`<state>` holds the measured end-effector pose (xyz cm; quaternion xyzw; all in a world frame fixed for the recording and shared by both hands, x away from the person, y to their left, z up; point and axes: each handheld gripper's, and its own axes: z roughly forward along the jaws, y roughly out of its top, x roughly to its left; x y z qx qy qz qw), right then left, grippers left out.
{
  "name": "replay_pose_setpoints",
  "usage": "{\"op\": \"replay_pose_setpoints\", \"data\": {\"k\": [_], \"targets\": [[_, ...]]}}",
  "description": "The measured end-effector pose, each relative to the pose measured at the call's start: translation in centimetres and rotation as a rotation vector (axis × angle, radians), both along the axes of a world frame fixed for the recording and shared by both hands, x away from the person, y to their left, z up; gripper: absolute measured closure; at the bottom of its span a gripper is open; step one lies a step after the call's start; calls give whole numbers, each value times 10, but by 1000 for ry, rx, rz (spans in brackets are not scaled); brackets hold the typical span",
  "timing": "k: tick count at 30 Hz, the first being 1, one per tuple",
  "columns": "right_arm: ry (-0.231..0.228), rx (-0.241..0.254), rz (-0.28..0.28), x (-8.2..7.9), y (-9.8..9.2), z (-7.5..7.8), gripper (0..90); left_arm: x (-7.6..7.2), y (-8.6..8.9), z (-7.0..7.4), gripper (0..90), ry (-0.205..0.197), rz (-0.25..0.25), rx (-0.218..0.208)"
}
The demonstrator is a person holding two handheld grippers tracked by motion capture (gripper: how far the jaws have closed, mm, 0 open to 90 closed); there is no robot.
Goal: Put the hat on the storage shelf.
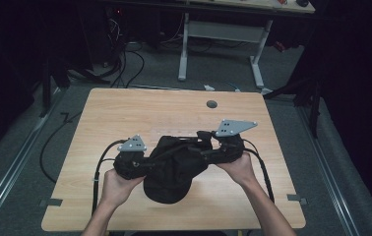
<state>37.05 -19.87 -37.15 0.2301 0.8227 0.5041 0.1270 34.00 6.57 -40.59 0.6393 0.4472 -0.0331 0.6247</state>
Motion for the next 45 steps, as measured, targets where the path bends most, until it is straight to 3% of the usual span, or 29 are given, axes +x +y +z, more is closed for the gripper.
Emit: {"op": "replay_pose_setpoints", "data": {"k": [4, 7, 10, 22, 30, 36, 40, 45], "targets": [[-3, 52, -49, -4, -17, 0, 369, 3, 7, 1, 861, -8, 29, -2], [-4, 49, -99, -6, -30, -6, 388, 3, 13, 4, 860, -15, 53, -22], [26, 35, -157, -5, -41, -18, 401, 4, 18, 7, 860, -22, 81, -36], [142, -56, -422, -14, -77, -101, 431, 6, 28, 17, 859, -56, 173, -80], [174, -118, -564, -15, -95, -135, 430, 11, 35, 21, 858, -65, 242, -100], [194, -151, -625, -13, -100, -151, 421, 16, 39, 22, 858, -68, 282, -100], [178, -221, -659, -15, -98, -159, 405, 17, 42, 25, 858, -86, 308, -107], [187, -217, -671, -14, -98, -159, 378, 20, 48, 33, 858, -103, 349, -124]]}}
